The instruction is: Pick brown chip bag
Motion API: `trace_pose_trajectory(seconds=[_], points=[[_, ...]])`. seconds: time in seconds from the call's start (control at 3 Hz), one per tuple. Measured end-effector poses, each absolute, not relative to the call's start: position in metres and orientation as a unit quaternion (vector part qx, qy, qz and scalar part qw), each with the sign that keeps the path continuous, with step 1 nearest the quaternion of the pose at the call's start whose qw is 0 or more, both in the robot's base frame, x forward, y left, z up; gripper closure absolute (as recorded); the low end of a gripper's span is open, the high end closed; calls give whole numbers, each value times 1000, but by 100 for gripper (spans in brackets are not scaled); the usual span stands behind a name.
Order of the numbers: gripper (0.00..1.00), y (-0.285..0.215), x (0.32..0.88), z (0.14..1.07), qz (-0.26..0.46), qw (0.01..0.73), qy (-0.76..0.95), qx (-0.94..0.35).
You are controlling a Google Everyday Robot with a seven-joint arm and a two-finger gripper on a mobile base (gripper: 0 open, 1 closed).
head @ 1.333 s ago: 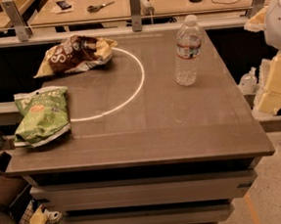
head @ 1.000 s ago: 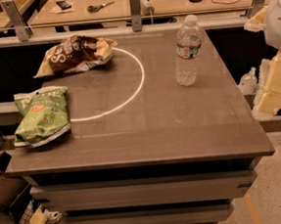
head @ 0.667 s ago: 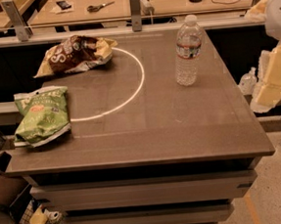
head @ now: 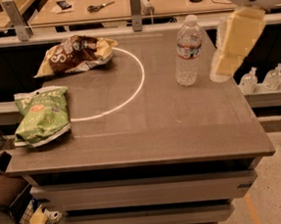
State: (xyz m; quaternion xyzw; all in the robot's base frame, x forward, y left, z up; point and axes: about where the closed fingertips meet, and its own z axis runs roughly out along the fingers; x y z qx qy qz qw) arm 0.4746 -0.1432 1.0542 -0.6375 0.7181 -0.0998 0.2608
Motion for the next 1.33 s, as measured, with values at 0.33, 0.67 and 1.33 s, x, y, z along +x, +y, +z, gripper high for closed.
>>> trace_pose_trajectory(seconds=[0.33,0.67,1.33], points=[[0,-102,499,1064,-89,306,682,-658],[0,-72,538,1057,-73,342,666,-659],[0,-58,578,1051,-71,371,664,-645]])
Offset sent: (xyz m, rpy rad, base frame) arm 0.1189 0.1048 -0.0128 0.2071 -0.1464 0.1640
